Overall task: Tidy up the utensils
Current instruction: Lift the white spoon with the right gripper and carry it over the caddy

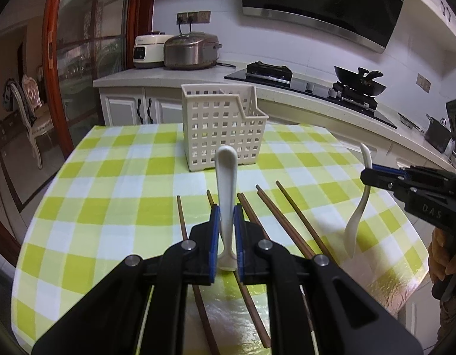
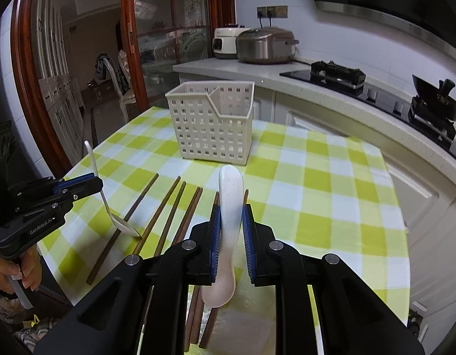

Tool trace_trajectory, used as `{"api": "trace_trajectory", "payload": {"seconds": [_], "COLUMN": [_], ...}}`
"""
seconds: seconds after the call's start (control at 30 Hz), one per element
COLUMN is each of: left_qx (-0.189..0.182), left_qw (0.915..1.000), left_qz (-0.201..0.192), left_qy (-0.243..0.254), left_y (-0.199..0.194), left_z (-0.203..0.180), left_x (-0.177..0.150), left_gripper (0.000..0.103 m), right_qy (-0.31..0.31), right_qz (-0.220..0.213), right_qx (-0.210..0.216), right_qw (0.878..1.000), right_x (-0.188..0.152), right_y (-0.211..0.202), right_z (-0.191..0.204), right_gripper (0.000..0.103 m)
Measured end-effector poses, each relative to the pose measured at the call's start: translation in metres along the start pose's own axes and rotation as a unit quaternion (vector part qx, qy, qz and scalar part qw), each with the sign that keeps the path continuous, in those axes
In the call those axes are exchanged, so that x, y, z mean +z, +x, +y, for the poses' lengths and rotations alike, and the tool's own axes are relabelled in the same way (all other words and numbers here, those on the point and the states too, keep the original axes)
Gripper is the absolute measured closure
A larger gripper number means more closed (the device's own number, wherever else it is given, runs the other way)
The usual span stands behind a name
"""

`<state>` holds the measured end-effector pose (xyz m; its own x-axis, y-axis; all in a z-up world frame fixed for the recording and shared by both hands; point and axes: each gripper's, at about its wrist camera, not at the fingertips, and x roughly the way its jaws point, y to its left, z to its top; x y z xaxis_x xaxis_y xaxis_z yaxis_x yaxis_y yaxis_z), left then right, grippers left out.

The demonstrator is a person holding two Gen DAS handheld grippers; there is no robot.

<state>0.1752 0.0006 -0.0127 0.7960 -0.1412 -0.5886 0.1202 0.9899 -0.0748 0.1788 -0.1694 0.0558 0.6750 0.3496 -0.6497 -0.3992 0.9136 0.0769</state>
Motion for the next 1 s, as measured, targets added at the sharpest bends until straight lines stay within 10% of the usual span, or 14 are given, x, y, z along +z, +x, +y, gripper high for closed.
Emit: {"api": "trace_trajectory", "payload": {"seconds": [0.37,1.0], "left_qx": [-0.021,-0.004], "left_qw": [0.9997,0.9973], "left_qz": [-0.009,-0.072], "left_qy": [0.006,-0.01], "left_y": [-0.004,0.034], "left_z": [0.006,0.035], "left_x": [0.039,0.208], "left_gripper": [0.093,0.093], "right_qy": [0.0,0.001], "right_qz": [-0.062,-0.131], "right_qx": [-0.028,-0.01], "right_qw": [0.998,0.991], "right_x": [0.03,0.158], "right_y": [0.005,0.088], "right_z": [0.004,0.002], "right_gripper": [0.085,0.085]}}
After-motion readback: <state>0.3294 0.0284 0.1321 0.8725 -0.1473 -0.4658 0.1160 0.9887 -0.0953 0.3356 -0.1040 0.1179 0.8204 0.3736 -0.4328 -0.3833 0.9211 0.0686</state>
